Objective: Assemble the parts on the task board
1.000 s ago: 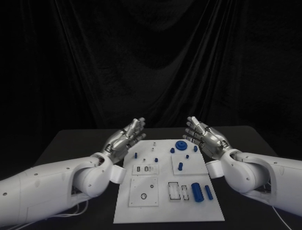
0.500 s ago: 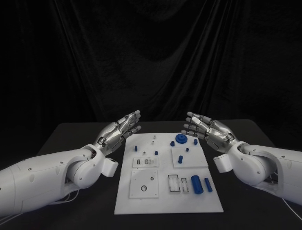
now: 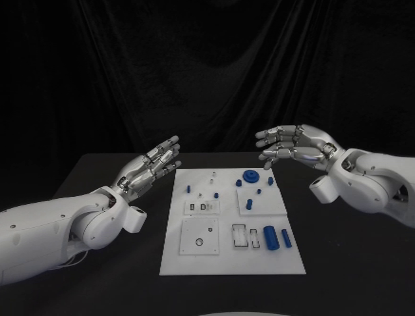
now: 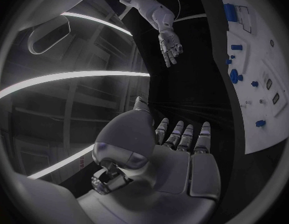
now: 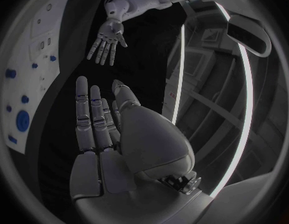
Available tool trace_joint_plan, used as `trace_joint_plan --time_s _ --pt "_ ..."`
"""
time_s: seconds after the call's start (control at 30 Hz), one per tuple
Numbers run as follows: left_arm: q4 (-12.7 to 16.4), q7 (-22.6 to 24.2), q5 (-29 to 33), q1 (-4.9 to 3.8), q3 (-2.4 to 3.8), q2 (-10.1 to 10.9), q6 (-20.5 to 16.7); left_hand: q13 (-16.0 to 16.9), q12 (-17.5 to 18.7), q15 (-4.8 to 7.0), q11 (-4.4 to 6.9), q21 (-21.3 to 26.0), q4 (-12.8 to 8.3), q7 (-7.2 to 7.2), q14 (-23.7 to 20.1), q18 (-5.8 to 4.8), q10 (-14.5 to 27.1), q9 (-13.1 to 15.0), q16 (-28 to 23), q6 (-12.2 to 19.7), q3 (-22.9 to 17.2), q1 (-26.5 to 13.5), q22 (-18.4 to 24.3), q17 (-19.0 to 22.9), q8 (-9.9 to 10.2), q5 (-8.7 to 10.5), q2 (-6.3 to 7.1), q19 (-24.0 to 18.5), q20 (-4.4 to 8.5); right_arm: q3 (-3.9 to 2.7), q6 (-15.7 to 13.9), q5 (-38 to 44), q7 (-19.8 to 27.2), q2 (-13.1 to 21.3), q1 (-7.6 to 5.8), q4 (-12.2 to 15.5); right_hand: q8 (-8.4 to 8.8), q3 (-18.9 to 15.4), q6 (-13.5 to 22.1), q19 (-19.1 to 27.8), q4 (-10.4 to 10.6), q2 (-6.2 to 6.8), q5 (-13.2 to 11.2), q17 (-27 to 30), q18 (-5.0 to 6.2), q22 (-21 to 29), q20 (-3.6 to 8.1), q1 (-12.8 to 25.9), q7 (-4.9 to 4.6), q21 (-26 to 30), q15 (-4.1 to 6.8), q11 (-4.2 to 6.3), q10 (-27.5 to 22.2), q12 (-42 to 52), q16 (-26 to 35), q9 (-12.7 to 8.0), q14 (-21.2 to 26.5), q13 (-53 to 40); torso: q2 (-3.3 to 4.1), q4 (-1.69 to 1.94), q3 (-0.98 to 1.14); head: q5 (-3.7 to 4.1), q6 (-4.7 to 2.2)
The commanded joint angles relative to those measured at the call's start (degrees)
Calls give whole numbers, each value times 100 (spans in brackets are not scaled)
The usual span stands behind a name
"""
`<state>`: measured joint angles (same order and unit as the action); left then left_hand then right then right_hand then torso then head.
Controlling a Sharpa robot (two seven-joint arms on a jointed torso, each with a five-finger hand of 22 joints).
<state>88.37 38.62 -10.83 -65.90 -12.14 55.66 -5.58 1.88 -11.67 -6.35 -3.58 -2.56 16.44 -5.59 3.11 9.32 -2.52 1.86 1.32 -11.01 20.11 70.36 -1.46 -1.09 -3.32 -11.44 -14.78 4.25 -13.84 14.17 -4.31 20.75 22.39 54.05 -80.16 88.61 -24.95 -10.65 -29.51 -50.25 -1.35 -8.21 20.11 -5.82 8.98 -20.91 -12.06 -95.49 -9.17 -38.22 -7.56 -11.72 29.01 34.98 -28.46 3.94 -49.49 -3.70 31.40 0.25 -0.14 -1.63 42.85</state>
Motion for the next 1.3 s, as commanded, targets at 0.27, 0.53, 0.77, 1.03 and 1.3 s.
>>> trace_joint_plan --time_s 0.27,0.53,0.77,1.03,1.3 --pt "328 449 -169 -340 5 202 -484 16 -284 -41 -84 -72 13 130 124 111 16 28 16 -198 -189 473 -12 -23 -140 -731 -42 86 -12 -3 -585 4061 -2338 22 -674 318 315 -132 -638 -1134 531 219 -141 -57 179 -346 351 348 73 -656 435 335 743 -381 121 -5 -1621 9 218 124 -93 57 338" --pt "317 481 -170 -514 4 251 -481 20 -366 -71 -108 -79 18 217 156 111 1 44 19 -332 -254 607 -11 -27 -210 -944 -86 88 -28 -4 -251 5521 -2978 -115 -787 320 782 406 -1236 -1230 630 369 -1048 -45 142 -415 495 -69 332 -618 572 471 1370 -1122 669 -12 -1992 10 483 178 -233 147 244" --pt "416 570 -169 -557 4 391 -493 20 -399 -78 -123 -83 13 239 151 110 0 45 12 -362 -307 694 -11 -24 -231 -1084 -119 87 -46 -4 -63 6350 -3197 -336 -803 138 1180 1413 -1457 -1265 777 811 -1045 -159 167 -672 549 -85 345 -847 621 486 1728 -1746 878 3 -2370 -1 826 297 -397 318 145" --pt "389 611 -169 -565 3 379 -416 18 -388 -87 -126 -78 13 248 130 109 4 45 4 -369 -322 712 -9 -17 -237 -1115 -131 78 -51 -3 -252 6683 -3019 -550 -777 -115 1536 2335 -1627 -1946 1167 1349 -1361 -920 29 -1705 625 557 268 -1636 764 522 2030 -2137 15 21 -2980 -32 1057 360 -484 453 101" --pt "357 630 -169 -564 3 347 -339 15 -381 -92 -134 -73 13 262 116 107 11 44 -3 -371 -343 735 -6 -13 -240 -1145 -147 68 -57 -3 -415 6770 -2892 -677 -702 -222 1685 2504 -1659 -2503 1248 1486 -1448 -1536 -182 -3105 614 915 262 -2639 750 569 2251 -2300 -817 29 -3184 -40 1280 380 -510 552 6"
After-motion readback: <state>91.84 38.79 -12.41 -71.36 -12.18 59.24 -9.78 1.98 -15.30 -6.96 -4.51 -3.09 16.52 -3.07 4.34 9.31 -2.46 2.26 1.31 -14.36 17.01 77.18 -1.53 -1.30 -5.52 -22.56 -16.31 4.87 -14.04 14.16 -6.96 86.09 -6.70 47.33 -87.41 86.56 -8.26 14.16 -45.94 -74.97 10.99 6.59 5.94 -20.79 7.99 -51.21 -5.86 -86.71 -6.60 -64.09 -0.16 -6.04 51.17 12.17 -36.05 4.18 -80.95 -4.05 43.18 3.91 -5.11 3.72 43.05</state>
